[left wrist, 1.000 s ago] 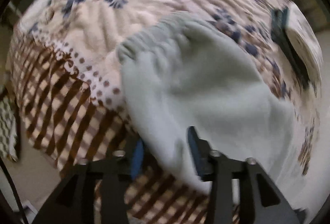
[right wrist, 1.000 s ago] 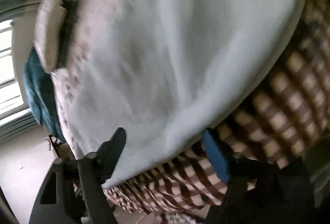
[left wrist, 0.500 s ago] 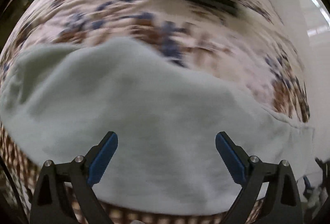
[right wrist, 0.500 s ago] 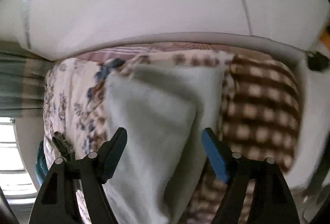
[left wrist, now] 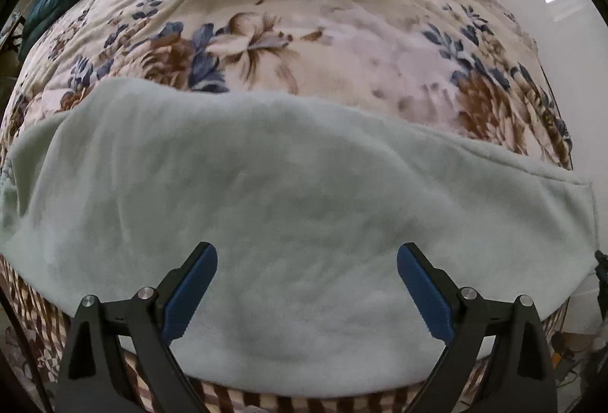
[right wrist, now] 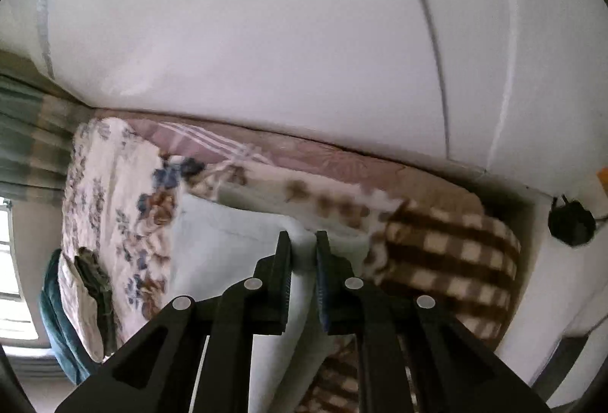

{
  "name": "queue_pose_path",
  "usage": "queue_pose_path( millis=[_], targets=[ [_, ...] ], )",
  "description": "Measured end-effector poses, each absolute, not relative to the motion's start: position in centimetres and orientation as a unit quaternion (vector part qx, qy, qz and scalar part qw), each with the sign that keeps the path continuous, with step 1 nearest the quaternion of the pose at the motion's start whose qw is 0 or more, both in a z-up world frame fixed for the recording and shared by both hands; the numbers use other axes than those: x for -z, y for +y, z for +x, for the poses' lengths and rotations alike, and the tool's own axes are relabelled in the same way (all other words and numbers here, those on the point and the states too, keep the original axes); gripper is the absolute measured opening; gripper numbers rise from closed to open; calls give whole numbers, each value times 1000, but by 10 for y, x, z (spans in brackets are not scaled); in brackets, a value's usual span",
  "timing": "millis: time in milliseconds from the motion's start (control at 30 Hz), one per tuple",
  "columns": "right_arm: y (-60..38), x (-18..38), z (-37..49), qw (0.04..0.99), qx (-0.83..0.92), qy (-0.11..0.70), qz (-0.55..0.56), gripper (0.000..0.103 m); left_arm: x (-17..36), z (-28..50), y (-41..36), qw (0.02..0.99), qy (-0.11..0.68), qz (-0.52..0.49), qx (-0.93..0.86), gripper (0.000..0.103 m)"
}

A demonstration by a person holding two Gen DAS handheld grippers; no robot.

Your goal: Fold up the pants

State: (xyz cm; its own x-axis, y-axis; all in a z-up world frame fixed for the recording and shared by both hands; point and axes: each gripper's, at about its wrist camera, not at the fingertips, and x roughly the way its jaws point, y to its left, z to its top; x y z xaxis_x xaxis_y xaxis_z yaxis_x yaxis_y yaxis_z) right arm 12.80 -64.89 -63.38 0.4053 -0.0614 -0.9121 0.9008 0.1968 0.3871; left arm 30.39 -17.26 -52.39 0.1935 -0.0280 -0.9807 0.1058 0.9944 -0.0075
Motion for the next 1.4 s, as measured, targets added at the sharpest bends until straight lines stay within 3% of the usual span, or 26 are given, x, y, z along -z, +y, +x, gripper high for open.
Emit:
queue_pose_path(
  millis=[133,267,367,433,467,500,533,633,700,800,867,933,1133,1400],
  targets=[
    [-662,682,150,612,338,486,525,24,528,293,-171,774,632,38,30,97],
    [-647,656,137,627,350,455,526,60,533,283,-151,763,646,9,27,97],
    [-612,646,133,645,310,434,547,61,534,274,-125,754,657,-20,12,97],
    [-584,661,148,630,282,473,548,61,533,268,-103,748,663,-42,-1,97],
    [-573,672,154,621,273,488,550,56,532,265,-89,746,664,-56,-9,97],
    [-563,682,158,609,268,502,552,44,529,263,-77,745,663,-67,-18,97],
    [-549,693,161,596,267,516,555,17,527,261,-61,744,662,-79,-28,97],
    [-536,688,165,608,305,537,499,16,516,257,-13,747,652,-114,-62,97],
    [-533,691,172,596,311,557,488,18,507,256,19,759,634,-121,-86,97],
    [-517,668,198,595,316,589,446,30,488,259,74,777,604,-135,-113,97],
    [-486,641,221,614,298,597,421,62,477,267,108,780,598,-139,-123,97],
    [-430,617,248,638,259,602,406,70,467,283,142,782,594,-143,-123,97],
    [-247,630,334,615,115,655,424,70,455,361,260,770,602,-186,-99,97],
    [-106,660,408,614,84,674,401,70,555,471,322,639,717,-277,11,96]
  ],
)
